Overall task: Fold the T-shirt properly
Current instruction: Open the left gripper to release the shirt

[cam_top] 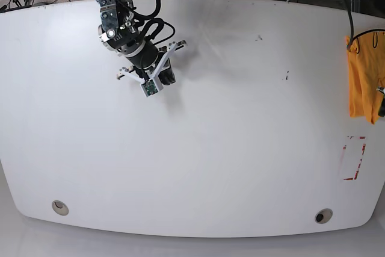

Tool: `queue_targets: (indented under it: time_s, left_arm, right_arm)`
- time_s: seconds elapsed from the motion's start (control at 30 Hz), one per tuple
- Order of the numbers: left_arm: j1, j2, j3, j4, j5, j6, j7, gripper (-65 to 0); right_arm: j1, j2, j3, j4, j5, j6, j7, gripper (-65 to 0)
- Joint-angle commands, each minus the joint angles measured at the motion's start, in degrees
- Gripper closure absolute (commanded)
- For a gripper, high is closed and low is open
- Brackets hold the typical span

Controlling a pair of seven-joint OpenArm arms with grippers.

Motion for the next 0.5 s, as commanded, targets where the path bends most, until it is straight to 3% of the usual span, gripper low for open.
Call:
queue_targets:
  time_s: [0.0, 0.23, 0.47]
  left_arm:
    - [-1.1, 0.2, -3.4, 6.4, -0.2, 0.1, 3.7, -30.0]
    - [1.9, 6.0, -10.1, 18.1, 0.2, 0.1, 11.3, -30.0]
    - [9.1, 15.0, -15.9, 35.1, 0.2, 0.1, 19.6, -30.0]
  right_arm:
    - [0.5, 0.1, 0.0, 2.1, 0.4, 0.4, 1.2, -4.4]
    - [0.8, 0.1, 0.0, 2.1, 0.4, 0.4, 1.2, -4.4]
    - [1.0, 0.1, 0.0, 2.2, 0.4, 0.4, 1.2, -4.4]
